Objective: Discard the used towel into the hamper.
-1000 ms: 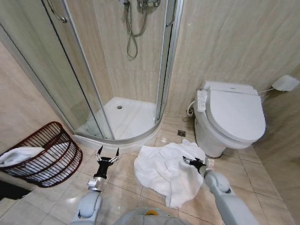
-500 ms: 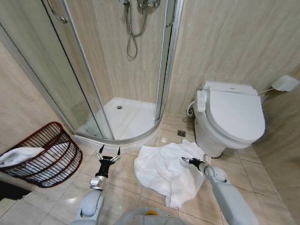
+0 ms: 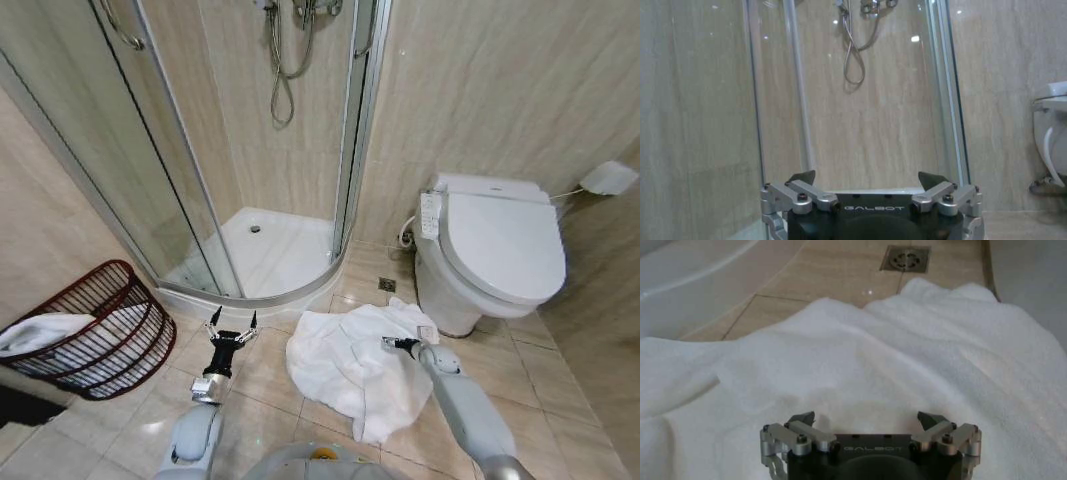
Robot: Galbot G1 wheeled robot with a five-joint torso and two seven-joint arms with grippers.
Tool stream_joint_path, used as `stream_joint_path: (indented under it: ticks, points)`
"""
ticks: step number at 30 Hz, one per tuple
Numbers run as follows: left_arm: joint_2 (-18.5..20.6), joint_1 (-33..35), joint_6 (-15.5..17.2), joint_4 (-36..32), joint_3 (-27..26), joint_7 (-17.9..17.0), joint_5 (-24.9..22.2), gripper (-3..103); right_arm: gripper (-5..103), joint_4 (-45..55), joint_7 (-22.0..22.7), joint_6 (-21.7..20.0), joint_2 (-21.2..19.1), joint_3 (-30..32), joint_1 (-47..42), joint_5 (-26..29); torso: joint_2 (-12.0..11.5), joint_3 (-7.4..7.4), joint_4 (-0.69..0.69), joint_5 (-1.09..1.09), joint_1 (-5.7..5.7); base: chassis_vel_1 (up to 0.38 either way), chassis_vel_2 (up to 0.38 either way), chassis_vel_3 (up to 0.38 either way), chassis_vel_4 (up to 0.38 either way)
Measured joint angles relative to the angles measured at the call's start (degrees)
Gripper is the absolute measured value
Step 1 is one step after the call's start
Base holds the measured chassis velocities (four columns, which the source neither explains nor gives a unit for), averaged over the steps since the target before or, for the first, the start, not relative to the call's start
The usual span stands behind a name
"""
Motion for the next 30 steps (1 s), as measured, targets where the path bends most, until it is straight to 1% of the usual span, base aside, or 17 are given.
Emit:
stream_joint_path:
  ticks: [8, 12, 13, 15, 17, 18, 20, 21, 24, 26, 28, 29, 30]
  points:
    - [-0.23, -0.52, 1.34, -1.02, 0.53, -0.05, 0.27, 100, 100, -6.93, -0.77, 2.90, 1.61, 0.49, 3.26, -1.60, 0.02, 0.01, 0.00, 0.00, 0.00, 0.000, 0.000, 0.000, 0.000]
    - [-0.03, -0.73, 1.79, -1.36, 0.60, -0.07, 0.27, 100, 100, -8.12, -1.30, 3.40, 1.82, 0.70, 3.71, -1.74, 0.03, 0.02, -0.01, 0.00, 0.00, 0.000, 0.000, 0.000, 0.000]
    - [0.03, -0.79, 1.86, -1.36, 0.61, -0.07, 0.27, 100, 102, -8.54, -1.56, 3.55, 1.87, 0.80, 3.88, -1.75, 0.03, 0.02, -0.01, 0.00, 0.00, 0.000, 0.000, 0.000, 0.000]
    - [0.06, -0.85, 1.92, -1.37, 0.65, -0.08, 0.25, 100, 100, -9.08, -1.80, 3.77, 2.02, 0.97, 4.13, -1.79, 0.04, 0.02, -0.01, 0.00, 0.00, 0.000, 0.000, 0.000, 0.000]
    - [0.03, -0.76, 2.49, -1.85, 0.84, -0.11, -0.14, 100, 92, -10.12, -2.15, 4.19, 2.39, 1.42, 4.70, -1.94, 0.04, 0.02, -0.01, 0.00, 0.00, 0.000, 0.000, 0.000, 0.000]
    - [0.03, -0.76, 2.49, -1.85, 0.84, -0.11, -0.14, 100, 92, -10.12, -2.15, 4.19, 2.39, 1.42, 4.70, -1.94, 0.04, 0.02, -0.01, 0.00, 0.00, 0.000, 0.000, 0.000, 0.000]
    - [0.03, -0.50, 2.93, -2.61, 1.04, -0.16, -0.53, 100, 82, -11.15, -2.29, 4.69, 2.71, 1.82, 5.24, -2.19, 0.04, 0.02, 0.00, 0.00, 0.00, 0.000, 0.000, 0.000, 0.000]
    - [0.03, -0.50, 2.93, -2.61, 1.04, -0.16, -0.53, 100, 82, -11.15, -2.29, 4.69, 2.71, 1.82, 5.24, -2.19, 0.04, 0.02, 0.00, 0.00, 0.00, 0.000, 0.000, 0.000, 0.000]
    - [0.31, -0.37, 3.22, -3.31, 1.07, -0.17, -0.81, 100, 66, -11.93, -2.37, 5.36, 2.96, 2.21, 5.54, -2.29, 0.04, 0.02, 0.00, 0.01, 0.00, 0.000, 0.000, 0.000, 0.000]
    - [0.41, -0.37, 3.24, -3.35, 1.05, -0.18, -0.87, 100, 66, -12.05, -2.37, 5.47, 3.03, 2.34, 5.54, -2.29, 0.04, 0.03, 0.00, 0.00, 0.00, 0.000, 0.000, 0.000, 0.000]
    - [0.63, -0.36, 3.24, -3.35, 0.98, -0.18, -1.01, 100, 55, -12.31, -2.37, 5.87, 3.21, 2.65, 5.52, -2.25, 0.05, 0.03, -0.01, 0.00, 0.00, 0.000, 0.000, 0.000, 0.000]
    - [0.63, -0.36, 3.24, -3.35, 0.98, -0.18, -1.01, 100, 55, -12.31, -2.37, 5.87, 3.21, 2.65, 5.52, -2.25, 0.05, 0.03, -0.01, 0.00, 0.00, 0.000, 0.000, 0.000, 0.000]
    - [0.69, -0.33, 3.24, -3.35, 0.98, -0.18, -1.03, 100, 49, -12.43, -2.37, 6.05, 3.28, 2.79, 5.49, -2.21, 0.05, 0.03, 0.00, 0.00, 0.00, 0.000, 0.000, 0.000, 0.000]
